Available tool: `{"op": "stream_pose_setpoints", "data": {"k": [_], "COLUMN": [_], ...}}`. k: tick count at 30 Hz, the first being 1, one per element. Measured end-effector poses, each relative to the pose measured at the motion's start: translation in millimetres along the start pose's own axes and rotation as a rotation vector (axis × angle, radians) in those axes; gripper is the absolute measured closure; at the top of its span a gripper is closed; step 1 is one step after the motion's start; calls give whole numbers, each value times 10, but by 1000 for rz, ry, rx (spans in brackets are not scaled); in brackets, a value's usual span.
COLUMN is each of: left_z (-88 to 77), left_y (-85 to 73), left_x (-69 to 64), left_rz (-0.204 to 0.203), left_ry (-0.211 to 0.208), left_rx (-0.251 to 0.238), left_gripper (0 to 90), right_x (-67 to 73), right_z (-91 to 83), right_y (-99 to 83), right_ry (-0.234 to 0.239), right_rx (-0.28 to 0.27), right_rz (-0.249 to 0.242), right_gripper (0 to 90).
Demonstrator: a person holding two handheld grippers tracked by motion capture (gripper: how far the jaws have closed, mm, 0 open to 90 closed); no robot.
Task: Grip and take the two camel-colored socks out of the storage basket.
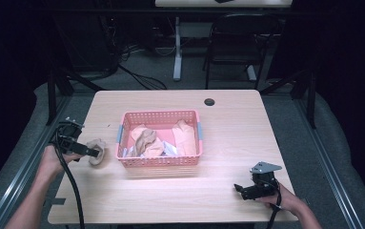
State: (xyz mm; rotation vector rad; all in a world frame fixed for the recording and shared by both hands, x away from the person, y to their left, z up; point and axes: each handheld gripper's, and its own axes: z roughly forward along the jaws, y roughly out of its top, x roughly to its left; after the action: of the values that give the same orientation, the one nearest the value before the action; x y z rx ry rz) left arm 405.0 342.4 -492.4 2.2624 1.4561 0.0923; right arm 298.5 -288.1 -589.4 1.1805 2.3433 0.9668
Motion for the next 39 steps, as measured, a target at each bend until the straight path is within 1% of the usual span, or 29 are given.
{"op": "stream_pose_setpoints", "data": {"k": [2, 3, 4, 6, 8, 11, 12, 13, 14, 15, 17, 18, 20, 21, 22, 26, 29, 30, 31, 32, 36, 39], "left_z": [-51, -86, -117, -196, -286, -439, -546, -546, -644, -644, -727, -771, -822, -843, -865, -929, -952, -961, -961, -959, -936, -907], "left_y": [-40, -54, -61, -61, -38, 31, 91, 91, 156, 156, 221, 260, 324, 355, 388, 540, 664, 734, 768, 816, 997, 1089], "left_x": [-6, -11, -18, -31, -53, -97, -134, -134, -174, -174, -216, -242, -286, -306, -319, -396, -465, -505, -527, -553, -657, -702], "left_rz": [-2, 2, 3, 10, 21, 44, 62, 62, 78, 78, 91, 95, 112, 114, 125, 149, 175, 187, 194, 204, 224, 225], "left_ry": [-11, -8, -10, -20, -19, -10, 1, 1, 6, 6, 16, 17, 23, 20, 16, 10, -1, 3, 2, -4, -6, -16], "left_rx": [4, 0, 6, 18, 24, 27, 20, 20, 9, 9, -1, -19, -18, -23, -26, -24, -1, 11, 17, 34, 62, 79], "left_gripper": [97, 90, 90, 80, 76, 62, 57, 48, 38, 33, 30, 29, 24, 24, 24, 24, 24, 25, 24, 24, 19, 16], "right_x": [-1, -1, -1, -1, -1, -1, -1, -1, -1, -1, -1, -1, -1, -1, -1, -1, -1, -1, -2, -1, -1, -1], "right_z": [0, 0, 0, 0, 0, 1, 0, 0, 1, 1, 0, 0, 0, 0, 0, 0, 0, 1, 0, 0, 0, 1], "right_y": [0, 0, 0, 0, 0, 0, 1, 1, 0, 0, 1, 1, 1, 1, 1, 1, 1, 1, 1, 1, 1, 1], "right_ry": [2, 2, 2, 2, 2, 2, 2, 2, 2, 2, 2, 2, 2, 2, 2, 2, 2, 2, 2, 2, 2, 3], "right_rx": [1, 1, 1, 1, 1, 0, 1, 1, 1, 1, 1, 1, 1, 1, 1, 1, 1, 1, 1, 1, 1, 0], "right_rz": [-1, -1, -1, -1, -1, -1, 0, 0, 0, 0, 0, 0, -1, 0, -1, 0, 0, -1, -1, 0, 0, 0], "right_gripper": [0, 0, 0, 0, 0, 0, 0, 0, 0, 0, 0, 0, 0, 0, 0, 0, 0, 0, 0, 0, 0, 0]}}
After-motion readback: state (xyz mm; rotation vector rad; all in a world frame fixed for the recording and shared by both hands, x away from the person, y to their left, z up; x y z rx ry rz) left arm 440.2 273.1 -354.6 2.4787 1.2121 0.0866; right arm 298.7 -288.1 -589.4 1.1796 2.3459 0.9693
